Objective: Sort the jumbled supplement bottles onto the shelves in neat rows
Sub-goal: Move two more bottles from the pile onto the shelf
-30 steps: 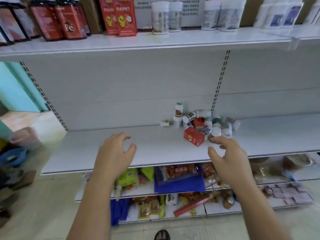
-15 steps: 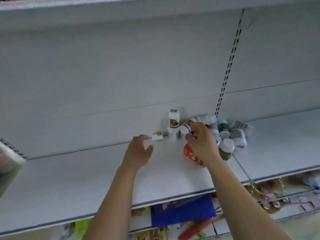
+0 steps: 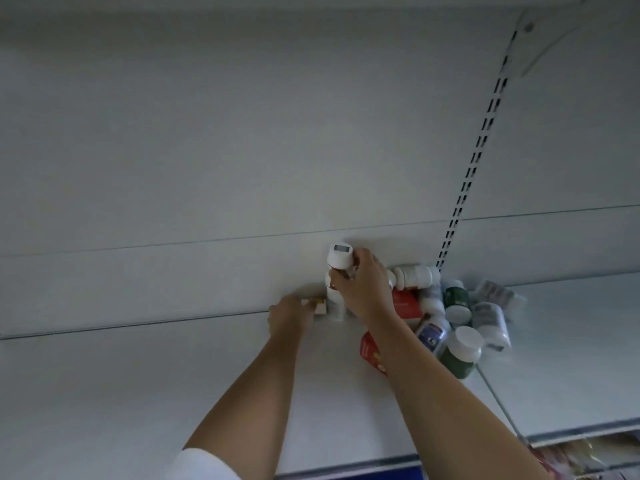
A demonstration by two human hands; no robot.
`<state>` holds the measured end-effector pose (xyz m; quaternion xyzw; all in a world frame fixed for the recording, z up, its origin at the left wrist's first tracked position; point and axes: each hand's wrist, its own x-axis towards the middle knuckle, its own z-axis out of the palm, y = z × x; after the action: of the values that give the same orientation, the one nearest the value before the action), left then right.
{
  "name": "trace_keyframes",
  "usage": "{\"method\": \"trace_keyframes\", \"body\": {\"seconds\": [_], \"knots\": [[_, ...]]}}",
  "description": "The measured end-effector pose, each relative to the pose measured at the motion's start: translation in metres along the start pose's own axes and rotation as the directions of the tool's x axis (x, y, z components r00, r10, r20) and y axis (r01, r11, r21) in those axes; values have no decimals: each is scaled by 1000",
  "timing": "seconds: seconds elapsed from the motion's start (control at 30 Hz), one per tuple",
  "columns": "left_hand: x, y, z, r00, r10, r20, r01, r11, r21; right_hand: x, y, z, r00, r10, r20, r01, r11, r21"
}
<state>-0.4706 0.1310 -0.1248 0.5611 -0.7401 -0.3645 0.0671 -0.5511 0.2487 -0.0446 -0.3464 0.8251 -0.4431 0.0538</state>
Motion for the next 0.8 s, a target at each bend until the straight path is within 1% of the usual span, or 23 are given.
{"method": "trace_keyframes", "body": {"seconds": [0.07,0.17,0.23,0.3,0.37,0.4,0.43,0.47,0.5,0.53,0.57,0.63,0.67,0.73,0.77,0.8], "knots": [[3,3,4,999,-44,-3,44,999,-22,-6,-1,-10,1000,3,-27,0,996,85],[3,11,10,993,-114,10,114,993,-6,-17,1,-22,996,36,-87,-14,970,243],[1,14,16,994,-113,1,113,993,-45,-22,5,-27,989,42,-141,0,959,282],[-6,12,17,997,-64,-33,58,985,-165,-27,9,-31,982,52,-179,4,953,301],[-17,7,12,994,-20,-110,-19,939,-345,-33,12,-35,980,72,-186,-9,946,323],[-23,4,8,987,-10,-158,-56,912,-406,-37,12,-37,982,80,-172,-20,945,326],[-30,2,4,980,7,-198,-93,898,-430,-42,13,-39,985,88,-151,-34,944,329],[-37,0,1,978,42,-202,-126,899,-420,-46,13,-41,987,99,-129,-51,941,334],[-47,1,0,982,90,-167,-149,913,-381,-51,14,-43,987,115,-111,-71,938,341],[-55,1,2,984,147,-100,-172,928,-330,-57,14,-45,987,129,-98,-87,934,345],[-62,2,5,978,207,-30,-207,939,-275,-62,15,-47,985,140,-95,-99,931,351],[-66,3,14,949,310,60,-298,942,-153,-71,19,-53,980,163,-116,-112,928,355],[-65,3,20,935,345,86,-340,938,-63,-75,22,-57,978,168,-122,-117,930,348],[-58,2,28,926,362,111,-376,914,154,-80,26,-64,976,181,-118,-132,932,338],[-55,2,30,915,391,97,-403,885,232,-81,28,-66,976,188,-113,-140,929,342],[-53,2,31,905,418,81,-424,864,271,-82,30,-67,975,191,-110,-142,927,346]]}}
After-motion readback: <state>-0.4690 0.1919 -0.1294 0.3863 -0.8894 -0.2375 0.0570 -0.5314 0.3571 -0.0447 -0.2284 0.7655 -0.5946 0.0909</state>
